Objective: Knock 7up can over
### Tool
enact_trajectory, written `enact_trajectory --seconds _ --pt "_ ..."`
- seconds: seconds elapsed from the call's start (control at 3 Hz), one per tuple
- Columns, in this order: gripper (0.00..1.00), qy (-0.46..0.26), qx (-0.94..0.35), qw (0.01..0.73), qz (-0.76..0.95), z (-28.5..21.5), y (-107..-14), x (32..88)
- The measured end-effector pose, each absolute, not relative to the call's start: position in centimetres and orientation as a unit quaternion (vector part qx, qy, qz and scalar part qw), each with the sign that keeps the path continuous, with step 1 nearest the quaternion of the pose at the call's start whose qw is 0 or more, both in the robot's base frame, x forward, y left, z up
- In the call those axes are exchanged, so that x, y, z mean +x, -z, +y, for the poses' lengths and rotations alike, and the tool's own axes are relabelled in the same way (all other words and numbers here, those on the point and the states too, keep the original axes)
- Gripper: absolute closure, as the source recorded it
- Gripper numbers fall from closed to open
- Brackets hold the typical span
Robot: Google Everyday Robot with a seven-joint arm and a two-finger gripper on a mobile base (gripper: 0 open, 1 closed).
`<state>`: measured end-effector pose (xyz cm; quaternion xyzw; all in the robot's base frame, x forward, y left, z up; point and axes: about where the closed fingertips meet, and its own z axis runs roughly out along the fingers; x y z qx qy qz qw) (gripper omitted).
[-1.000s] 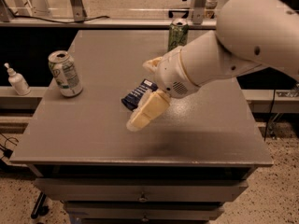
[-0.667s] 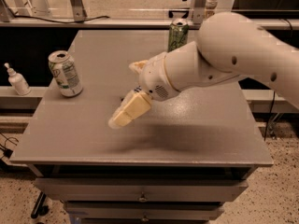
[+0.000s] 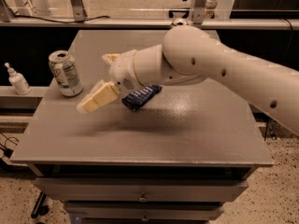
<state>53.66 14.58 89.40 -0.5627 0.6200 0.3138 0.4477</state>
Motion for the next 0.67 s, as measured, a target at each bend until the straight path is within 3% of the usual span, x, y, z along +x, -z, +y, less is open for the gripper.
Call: enact_trajectory --seconds 0.67 --pt "0.0 -0.37 -0.53 0.493 0.583 21.3 -89.2 59.1"
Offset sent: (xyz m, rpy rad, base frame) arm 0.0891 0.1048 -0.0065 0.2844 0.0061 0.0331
